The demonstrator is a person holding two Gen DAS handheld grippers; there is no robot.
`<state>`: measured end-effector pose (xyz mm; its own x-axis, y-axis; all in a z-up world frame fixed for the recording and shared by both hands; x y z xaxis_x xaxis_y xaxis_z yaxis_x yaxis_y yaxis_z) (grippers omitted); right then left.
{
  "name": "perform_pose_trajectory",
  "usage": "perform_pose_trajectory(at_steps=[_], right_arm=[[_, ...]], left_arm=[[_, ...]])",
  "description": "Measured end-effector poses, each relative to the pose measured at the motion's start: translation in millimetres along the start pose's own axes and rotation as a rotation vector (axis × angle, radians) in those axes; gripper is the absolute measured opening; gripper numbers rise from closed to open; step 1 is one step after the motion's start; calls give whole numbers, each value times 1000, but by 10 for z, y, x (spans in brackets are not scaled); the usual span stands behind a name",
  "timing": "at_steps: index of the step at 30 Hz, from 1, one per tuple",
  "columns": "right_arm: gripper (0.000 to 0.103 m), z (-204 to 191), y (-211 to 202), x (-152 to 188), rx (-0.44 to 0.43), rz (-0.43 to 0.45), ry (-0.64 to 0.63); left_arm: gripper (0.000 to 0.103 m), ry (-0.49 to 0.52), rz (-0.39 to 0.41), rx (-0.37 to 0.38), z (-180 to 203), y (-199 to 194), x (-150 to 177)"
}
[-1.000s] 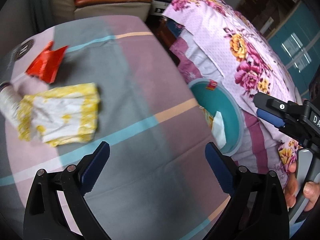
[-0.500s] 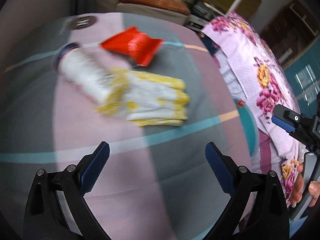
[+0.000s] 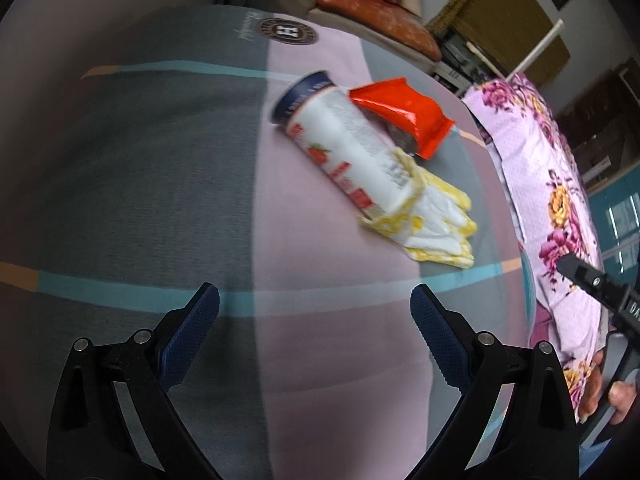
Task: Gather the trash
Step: 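Move both open tools back over the table toward the remaining trash, then grasp the yellow-patterned paper napkin with the right tool and lift it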
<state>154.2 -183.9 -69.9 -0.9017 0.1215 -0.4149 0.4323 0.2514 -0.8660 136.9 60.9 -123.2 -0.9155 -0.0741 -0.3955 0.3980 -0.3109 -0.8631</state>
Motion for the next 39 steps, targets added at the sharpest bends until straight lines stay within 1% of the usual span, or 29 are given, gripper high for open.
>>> perform_pose_trajectory(at_steps=[4,10,14,20,25,26,27,28,29,30,31,32,34,37,39], right_arm=[[76,-135,171,0,8,-29,-61],[77,-409,563,-52,-4,-74,-182],[77,-597,885,-120,0,-93,-298],[77,-713,1189,-178,-4,-123,-397],[76,-726,1258,-139,25,-128,-449],[69,-735,1253,-128,32,-114,-459],[57,-731,1234,-113,34,-102,-459],[51,-718,1219,-102,29,-100,-453],[38,-700,1193,-95,16,-104,-434],[32,-673,1158,-87,5,-108,-412],[19,-656,1131,-85,-1,-108,-402],[12,-638,1093,-76,-4,-104,-394],[6,-623,1044,-26,-13,-112,-392],[5,-558,947,14,-19,-114,-385],[4,-484,848,22,-22,-98,-350]], left_arm=[[96,-19,6,-10,-128,3,-32],[96,-73,13,-28,-378,3,-109],[96,-107,11,-40,-535,5,-149],[96,-115,4,-58,-619,17,-190],[96,-124,6,-59,-616,18,-219],[96,-126,6,-60,-601,31,-229],[96,-126,5,-61,-592,37,-231],[96,-125,4,-63,-585,41,-230],[96,-124,4,-64,-575,39,-228],[96,-123,3,-61,-559,38,-224],[96,-121,1,-58,-543,37,-221],[96,-119,1,-57,-532,35,-218],[96,-112,-1,-60,-500,36,-206],[96,-108,-6,-60,-461,40,-170],[96,-109,-6,-59,-443,31,-153]])
Point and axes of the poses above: each gripper's, at about its wrist camera, not at the fingertips, and y roughly the way its jaws point, z to its right, x to its underside, the point moved 8 cm from there along y, roughly the way its jaws point, and after that the axes turned 6 degrees about y, right-handed, at the moved point
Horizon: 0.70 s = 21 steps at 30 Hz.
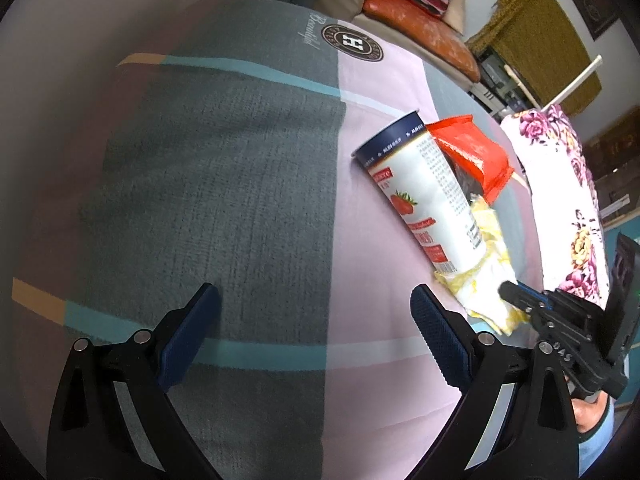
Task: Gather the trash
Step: 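Grasp the yellow-patterned paper napkin with the right tool and lift it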
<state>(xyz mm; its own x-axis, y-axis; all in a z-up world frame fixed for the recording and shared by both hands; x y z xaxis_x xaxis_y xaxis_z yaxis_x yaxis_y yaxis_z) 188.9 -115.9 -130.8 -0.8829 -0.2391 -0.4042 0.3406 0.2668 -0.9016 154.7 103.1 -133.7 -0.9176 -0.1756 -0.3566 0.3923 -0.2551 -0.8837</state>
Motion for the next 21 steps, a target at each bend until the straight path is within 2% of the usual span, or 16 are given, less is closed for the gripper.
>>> perform_pose_trajectory(at_steps=[8,11,13,14,17,21], right_arm=[[4,349,-217,20,34,28,113],[9,436,-240,11,10,18,138],[26,435,-213,-36,0,18,127],[41,438,-199,-59,-2,22,118],[45,411,-88,-105,-11,14,82],[55,424,96,-137,-9,-11,56]], left_arm=[[96,7,-1,-6,77,-6,16],[96,9,-2,-6,109,7,5],[96,10,-7,-12,137,24,-4],[96,12,-9,-14,146,32,-9],[96,22,-9,-27,169,24,-34],[96,27,-8,-49,178,-5,-84]])
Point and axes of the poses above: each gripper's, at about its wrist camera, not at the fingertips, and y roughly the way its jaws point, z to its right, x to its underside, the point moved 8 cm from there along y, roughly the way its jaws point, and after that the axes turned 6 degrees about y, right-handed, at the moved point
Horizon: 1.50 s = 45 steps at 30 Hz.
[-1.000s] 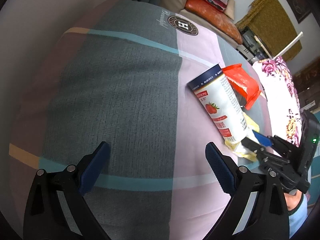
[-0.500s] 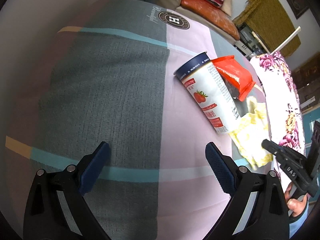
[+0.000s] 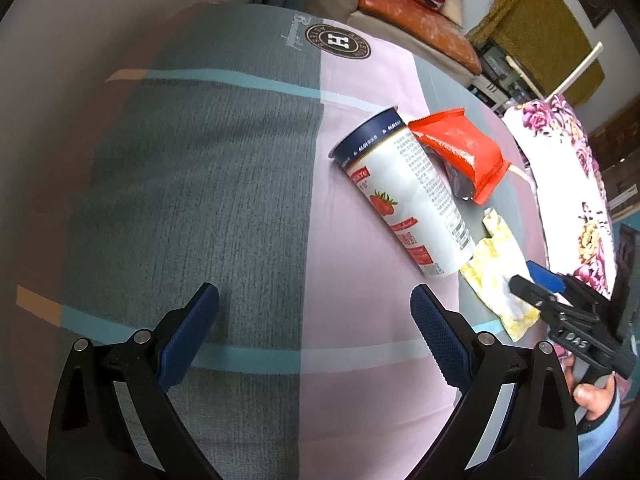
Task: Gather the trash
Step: 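Grasp the yellow-patterned paper napkin with the right tool and lift it, then grasp the red snack packet with the left tool while the right tool holds the napkin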
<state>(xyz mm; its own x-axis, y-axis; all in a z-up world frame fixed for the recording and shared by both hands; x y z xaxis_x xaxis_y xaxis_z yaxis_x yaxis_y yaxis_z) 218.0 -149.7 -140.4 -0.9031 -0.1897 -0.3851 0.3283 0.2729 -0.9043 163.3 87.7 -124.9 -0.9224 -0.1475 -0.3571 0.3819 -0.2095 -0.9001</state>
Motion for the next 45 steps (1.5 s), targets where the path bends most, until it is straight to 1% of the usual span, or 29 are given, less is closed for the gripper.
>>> perform_pose_trajectory(at_steps=[3,4,5,6,7,9,11,13,16,18,19,22,26,28,30,32,34,36,40,41,42,43,44,45], right_arm=[[55,10,67,36,-1,-18,-2],[52,16,66,40,13,-11,-8],[41,31,53,42,26,0,-14],[20,40,45,60,9,-5,-4],[11,45,38,78,-7,-11,7],[7,62,20,115,-8,-5,8],[7,89,-24,145,-30,6,30],[6,111,-59,156,-45,21,51],[6,154,-138,130,-65,47,83],[6,215,-221,102,-82,74,109],[6,229,-225,108,-85,78,113],[6,320,-292,67,-104,100,142],[6,455,-348,18,-115,116,172],[6,536,-374,14,-115,120,187],[6,619,-386,-6,-119,125,205],[6,655,-398,0,-121,128,213],[6,724,-400,3,-125,130,226],[6,768,-394,12,-128,130,236],[6,858,-369,3,-136,134,262],[6,865,-361,4,-137,135,266],[6,876,-353,3,-140,135,272],[6,889,-335,-1,-145,135,278],[6,893,-329,-3,-147,134,281],[6,893,-318,-3,-150,133,283]], left_arm=[[96,0,9,1,48,-33,-83],[96,5,13,1,75,-45,-108],[96,12,17,1,113,-56,-142],[96,22,22,2,168,-67,-182],[96,34,26,6,239,-75,-224],[96,66,36,9,398,-89,-310],[96,87,46,8,508,-100,-364],[96,81,52,12,574,-88,-401],[96,28,37,12,583,-2,-430],[96,-13,40,-17,565,34,-469],[96,-26,43,-18,591,36,-493],[96,-3,72,-34,734,11,-615],[96,55,87,-28,1010,25,-833],[96,77,72,-20,1156,103,-947],[96,71,52,-15,1263,226,-1070],[96,64,39,-23,1296,330,-1146],[96,66,23,-52,1317,478,-1213],[96,62,0,-83,1297,628,-1220],[96,44,-31,-98,1195,826,-1166],[94,48,-33,-98,1187,851,-1154],[92,68,-28,-120,1181,866,-1145],[82,102,-14,-137,1201,860,-1144],[68,129,-6,-142,1228,853,-1136],[59,157,-6,-131,1271,844,-1113]])
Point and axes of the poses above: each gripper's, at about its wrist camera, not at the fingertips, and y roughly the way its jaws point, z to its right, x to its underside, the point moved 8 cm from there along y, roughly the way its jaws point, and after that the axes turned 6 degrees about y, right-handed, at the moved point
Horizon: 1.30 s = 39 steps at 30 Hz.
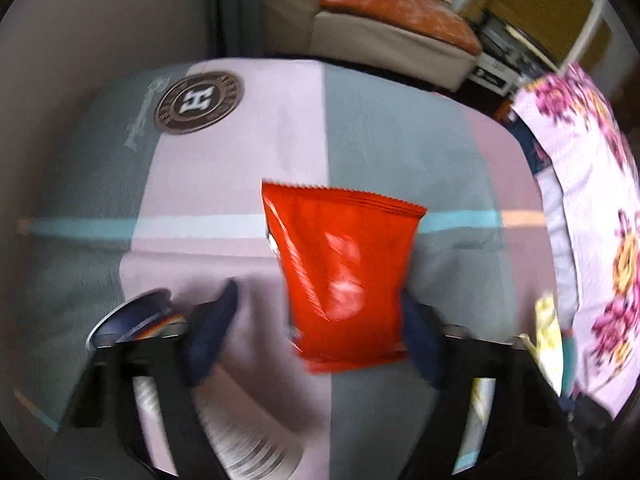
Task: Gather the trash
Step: 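Grasp the red snack packet with the left tool while the right tool holds the napkin, then carry red packet and napkin over the teal bin and open the left tool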
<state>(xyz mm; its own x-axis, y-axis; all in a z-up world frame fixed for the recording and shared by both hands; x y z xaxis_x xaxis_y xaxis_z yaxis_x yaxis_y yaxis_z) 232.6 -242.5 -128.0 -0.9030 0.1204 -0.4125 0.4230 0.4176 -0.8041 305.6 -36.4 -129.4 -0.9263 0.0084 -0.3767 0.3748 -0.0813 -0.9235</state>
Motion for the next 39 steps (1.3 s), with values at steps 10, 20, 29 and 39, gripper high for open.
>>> perform_pose_trajectory(at_steps=[10,20,29,39], right_arm=[[6,-23,-2,25,2,15,19],[6,12,-289,79,6,64,57],[6,96,-749,196,23,136,87],[6,238,-1170,397,33,198,126]], left_arm=[[34,100,31,93,167,-203,240],[34,158,23,234,516,-537,834],[34,205,-23,295,880,-638,1332],[34,299,25,290,1227,-934,1511]])
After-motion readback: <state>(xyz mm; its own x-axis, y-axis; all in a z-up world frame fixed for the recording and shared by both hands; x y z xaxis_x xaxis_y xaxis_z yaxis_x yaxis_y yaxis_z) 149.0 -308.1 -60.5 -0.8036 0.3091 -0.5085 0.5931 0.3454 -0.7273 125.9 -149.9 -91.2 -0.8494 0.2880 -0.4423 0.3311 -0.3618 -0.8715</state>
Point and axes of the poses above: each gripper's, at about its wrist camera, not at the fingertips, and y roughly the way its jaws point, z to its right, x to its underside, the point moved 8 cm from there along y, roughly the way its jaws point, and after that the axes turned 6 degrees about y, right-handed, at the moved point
